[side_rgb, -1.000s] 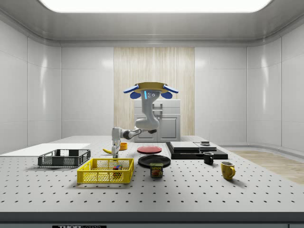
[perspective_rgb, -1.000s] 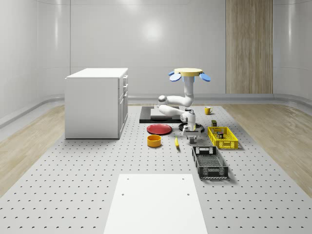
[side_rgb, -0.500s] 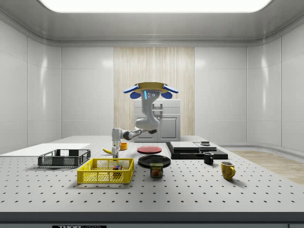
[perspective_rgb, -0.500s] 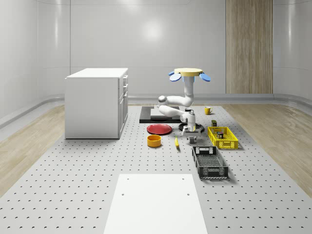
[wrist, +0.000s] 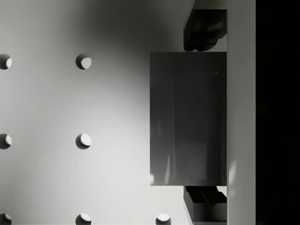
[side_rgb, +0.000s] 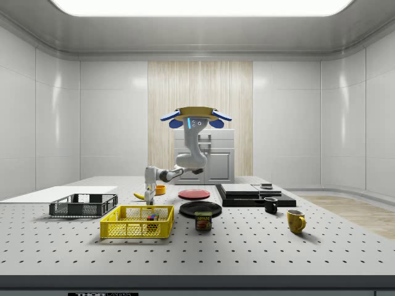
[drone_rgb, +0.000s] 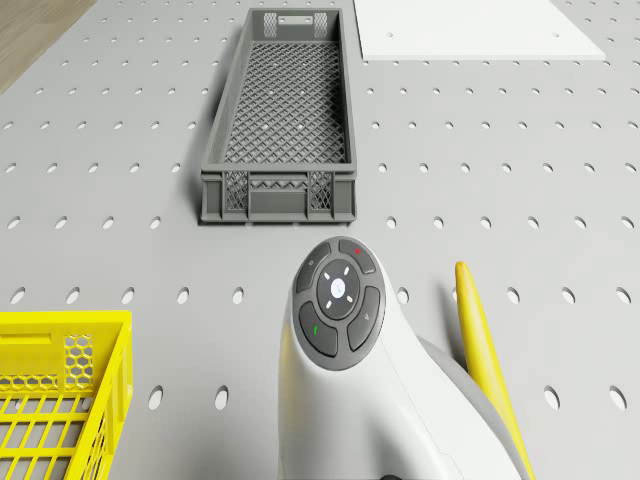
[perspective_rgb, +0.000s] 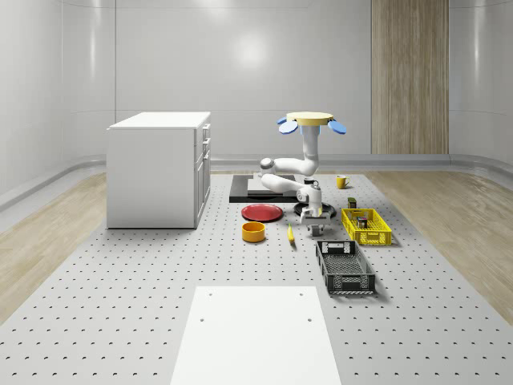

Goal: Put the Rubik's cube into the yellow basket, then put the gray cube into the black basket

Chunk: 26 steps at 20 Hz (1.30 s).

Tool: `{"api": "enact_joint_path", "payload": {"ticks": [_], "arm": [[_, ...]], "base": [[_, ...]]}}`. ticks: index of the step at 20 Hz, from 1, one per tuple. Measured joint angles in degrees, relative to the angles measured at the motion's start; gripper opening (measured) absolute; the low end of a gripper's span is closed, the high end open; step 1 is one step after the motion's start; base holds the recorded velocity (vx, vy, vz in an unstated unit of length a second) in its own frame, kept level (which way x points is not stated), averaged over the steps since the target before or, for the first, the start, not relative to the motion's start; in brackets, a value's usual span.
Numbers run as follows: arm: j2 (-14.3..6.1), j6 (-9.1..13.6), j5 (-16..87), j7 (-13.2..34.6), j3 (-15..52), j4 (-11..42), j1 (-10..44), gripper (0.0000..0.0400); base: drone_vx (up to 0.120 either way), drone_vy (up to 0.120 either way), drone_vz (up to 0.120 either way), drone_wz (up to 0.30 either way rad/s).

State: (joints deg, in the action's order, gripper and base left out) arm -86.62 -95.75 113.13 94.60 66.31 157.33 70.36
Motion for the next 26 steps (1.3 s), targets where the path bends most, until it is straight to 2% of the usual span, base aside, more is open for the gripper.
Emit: {"api": "enact_joint_path", "payload": {"ticks": [4, 8, 14, 26], "arm": [[0.1, 0.1, 0.0, 0.0, 0.0, -0.1, 0.1, 0.0310], [0.2, 0.2, 0.1, 0.0, 0.0, -0.1, 0.1, 0.0272], [0.4, 0.3, 0.1, -0.1, 0.0, -0.1, 0.0, 0.0255], [0.5, 1.1, -1.0, -0.2, 1.3, 0.5, -0.4, 0.0251]], "base": [[0.000, 0.000, 0.000, 0.000], [0.000, 0.000, 0.000, 0.000], [0.000, 0.000, 0.000, 0.000], [0.000, 0.000, 0.007, 0.000]]}}
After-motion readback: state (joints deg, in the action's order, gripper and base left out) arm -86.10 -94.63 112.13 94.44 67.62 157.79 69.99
